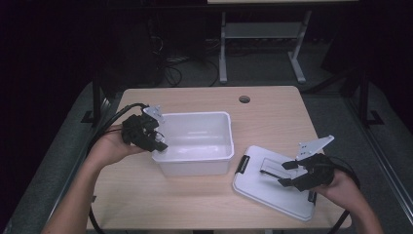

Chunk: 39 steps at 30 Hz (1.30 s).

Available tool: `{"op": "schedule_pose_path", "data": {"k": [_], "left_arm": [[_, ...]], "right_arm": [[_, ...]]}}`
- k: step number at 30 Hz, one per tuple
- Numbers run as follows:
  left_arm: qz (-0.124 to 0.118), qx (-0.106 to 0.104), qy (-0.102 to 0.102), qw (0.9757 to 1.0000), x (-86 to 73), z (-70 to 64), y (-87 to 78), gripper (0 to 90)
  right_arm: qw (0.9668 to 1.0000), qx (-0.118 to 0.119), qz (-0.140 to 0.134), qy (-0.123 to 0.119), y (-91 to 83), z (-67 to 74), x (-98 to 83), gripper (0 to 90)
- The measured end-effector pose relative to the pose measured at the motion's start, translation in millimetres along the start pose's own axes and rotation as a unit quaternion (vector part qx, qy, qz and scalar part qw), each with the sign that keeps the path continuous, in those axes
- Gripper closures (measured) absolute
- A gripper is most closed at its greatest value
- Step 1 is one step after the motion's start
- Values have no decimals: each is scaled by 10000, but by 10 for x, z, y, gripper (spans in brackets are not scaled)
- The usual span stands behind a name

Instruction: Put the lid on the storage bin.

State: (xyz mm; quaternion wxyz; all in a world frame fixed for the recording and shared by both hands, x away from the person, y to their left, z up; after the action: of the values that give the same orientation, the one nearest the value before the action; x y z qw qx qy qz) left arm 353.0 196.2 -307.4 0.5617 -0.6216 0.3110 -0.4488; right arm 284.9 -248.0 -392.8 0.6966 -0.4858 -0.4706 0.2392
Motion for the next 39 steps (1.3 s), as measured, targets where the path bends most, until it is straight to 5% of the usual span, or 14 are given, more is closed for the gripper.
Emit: {"op": "schedule_pose_path", "data": {"k": [39], "left_arm": [[139,-133,-108,9998,66,49,404,595]], "right_arm": [[9999,64,74,43,44,-11,-34,395]]}}
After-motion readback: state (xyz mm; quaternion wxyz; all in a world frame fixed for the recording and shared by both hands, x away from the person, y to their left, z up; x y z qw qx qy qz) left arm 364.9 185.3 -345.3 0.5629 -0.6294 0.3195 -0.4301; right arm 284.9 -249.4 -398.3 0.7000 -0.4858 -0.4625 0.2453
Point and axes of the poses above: each handheld gripper's, and its own axes: y roughly forward along the jaws, x roughly out of its top, z roughly to its left, the point moved 2 cm from there along y, roughly forward along the jaws, and after that the axes turned 14 degrees about z, right-handed, at the moved point
